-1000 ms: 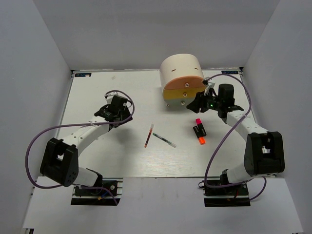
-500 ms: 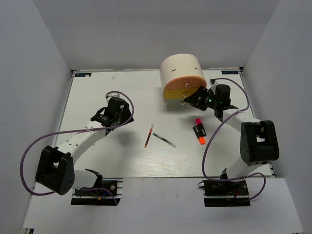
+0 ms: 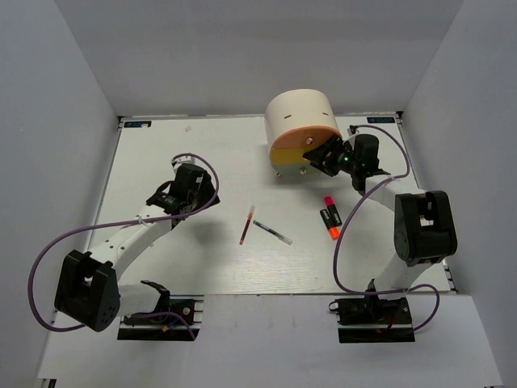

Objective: Sort the stationery into containers
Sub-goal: Open the drawer in the storage box.

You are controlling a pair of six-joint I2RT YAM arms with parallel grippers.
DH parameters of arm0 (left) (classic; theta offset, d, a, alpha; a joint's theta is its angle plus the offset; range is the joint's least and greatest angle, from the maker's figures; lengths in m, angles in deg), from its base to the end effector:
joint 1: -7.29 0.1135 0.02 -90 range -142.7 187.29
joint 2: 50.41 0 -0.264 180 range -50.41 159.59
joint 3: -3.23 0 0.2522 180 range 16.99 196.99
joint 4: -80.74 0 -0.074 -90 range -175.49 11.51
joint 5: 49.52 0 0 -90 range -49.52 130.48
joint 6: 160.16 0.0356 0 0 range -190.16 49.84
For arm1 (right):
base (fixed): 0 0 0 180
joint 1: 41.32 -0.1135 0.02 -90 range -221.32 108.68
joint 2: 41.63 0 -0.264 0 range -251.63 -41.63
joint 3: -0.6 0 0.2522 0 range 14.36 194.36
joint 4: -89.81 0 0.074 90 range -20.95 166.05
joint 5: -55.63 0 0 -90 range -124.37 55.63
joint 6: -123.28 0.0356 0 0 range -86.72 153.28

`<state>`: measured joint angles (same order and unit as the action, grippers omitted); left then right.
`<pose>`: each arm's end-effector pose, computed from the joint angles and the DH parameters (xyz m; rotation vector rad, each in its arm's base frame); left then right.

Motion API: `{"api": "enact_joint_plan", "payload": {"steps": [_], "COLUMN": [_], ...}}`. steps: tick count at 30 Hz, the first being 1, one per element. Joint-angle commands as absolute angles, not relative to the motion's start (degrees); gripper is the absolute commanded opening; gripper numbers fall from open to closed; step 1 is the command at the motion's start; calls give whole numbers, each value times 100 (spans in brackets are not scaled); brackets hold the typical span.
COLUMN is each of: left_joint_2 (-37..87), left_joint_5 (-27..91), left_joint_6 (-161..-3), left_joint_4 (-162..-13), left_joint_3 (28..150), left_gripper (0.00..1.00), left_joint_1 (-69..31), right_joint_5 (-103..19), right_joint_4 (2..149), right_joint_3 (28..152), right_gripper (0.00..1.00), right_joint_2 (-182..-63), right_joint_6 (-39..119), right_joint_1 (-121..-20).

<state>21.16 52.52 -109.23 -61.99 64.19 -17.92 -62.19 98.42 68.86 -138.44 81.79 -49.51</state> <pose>0.2361 -0.1029 0.2368 -0.3861 2.3693 -0.2772 0.3658 0.0694 0.2191 0.3658 2.0108 1.1092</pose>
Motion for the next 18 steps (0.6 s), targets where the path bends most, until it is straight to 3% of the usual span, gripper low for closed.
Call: {"api": "enact_joint_plan", "payload": {"steps": [1, 13, 18], "left_joint_2": [1938, 1991, 1991], "left_joint_5": [5323, 5323, 5323], "left_joint_6": [-10980, -10980, -10980], "left_joint_4": [-6185, -6132, -6132], "left_joint_3": [6366, 6366, 6366], "left_gripper": [69, 69, 69], "left_joint_1": [-1758, -1758, -1758], "right_joint_5": [-6259, -6145, -6197], "right_joint_4": [10154, 10303, 10426], "right_joint_3": [7149, 7237, 7176], "right_gripper": [59, 50, 38], "right_joint_2": [-13892, -14112, -14103], "right_joint_6": [8364, 8592, 8593], "right_joint_1": [-4985, -5029, -5037]}}
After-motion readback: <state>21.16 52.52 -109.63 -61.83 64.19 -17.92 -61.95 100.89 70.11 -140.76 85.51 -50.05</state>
